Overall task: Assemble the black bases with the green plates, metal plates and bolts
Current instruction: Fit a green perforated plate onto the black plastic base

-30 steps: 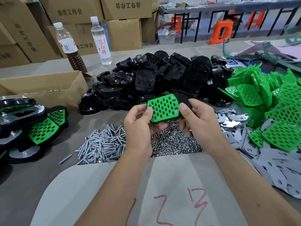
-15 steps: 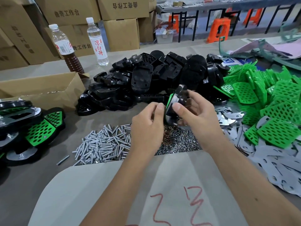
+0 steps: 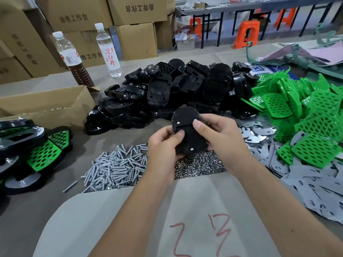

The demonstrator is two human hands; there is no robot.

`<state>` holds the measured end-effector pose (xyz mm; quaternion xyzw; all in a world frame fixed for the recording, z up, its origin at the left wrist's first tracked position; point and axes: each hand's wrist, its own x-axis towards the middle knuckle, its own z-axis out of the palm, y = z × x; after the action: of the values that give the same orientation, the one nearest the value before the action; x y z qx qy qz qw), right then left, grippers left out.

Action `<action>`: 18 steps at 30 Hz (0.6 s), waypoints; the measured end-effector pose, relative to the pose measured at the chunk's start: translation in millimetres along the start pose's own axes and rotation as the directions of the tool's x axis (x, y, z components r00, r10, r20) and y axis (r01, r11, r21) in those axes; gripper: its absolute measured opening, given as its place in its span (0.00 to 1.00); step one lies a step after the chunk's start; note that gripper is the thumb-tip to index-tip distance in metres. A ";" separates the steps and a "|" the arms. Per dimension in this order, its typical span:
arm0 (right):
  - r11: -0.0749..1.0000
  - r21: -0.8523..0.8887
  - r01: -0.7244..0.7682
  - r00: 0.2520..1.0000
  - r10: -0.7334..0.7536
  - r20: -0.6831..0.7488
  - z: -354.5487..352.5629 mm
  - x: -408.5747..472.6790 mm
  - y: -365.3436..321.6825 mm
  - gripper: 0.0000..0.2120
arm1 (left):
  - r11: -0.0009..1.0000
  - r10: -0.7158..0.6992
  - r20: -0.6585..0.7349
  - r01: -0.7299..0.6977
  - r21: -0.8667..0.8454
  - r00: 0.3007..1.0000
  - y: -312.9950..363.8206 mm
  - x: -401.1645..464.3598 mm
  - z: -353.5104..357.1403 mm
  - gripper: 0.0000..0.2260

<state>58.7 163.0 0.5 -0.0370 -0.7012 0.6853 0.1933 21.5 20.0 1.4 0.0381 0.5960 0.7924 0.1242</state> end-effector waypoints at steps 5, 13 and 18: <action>0.988 0.145 -0.061 0.996 0.049 0.080 -3.9 -0.2 0.5 0.10 | 0.995 -0.039 -0.024 0.037 -0.091 0.999 3.3 0.4 -3.2 0.06; 0.987 0.159 -0.028 0.999 0.022 0.036 -0.8 2.2 6.7 0.14 | 0.999 0.040 -0.064 -0.043 -0.033 0.997 3.5 -0.6 -3.4 0.07; 0.978 0.196 0.074 0.997 -0.076 0.006 -1.9 2.6 8.0 0.20 | 1.000 0.012 0.012 -0.012 0.017 1.000 5.0 -1.2 -2.8 0.06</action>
<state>55.1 166.1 -6.7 0.0132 -0.6327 0.7432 0.2170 21.3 15.7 5.5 0.0475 0.6015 0.7879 0.1228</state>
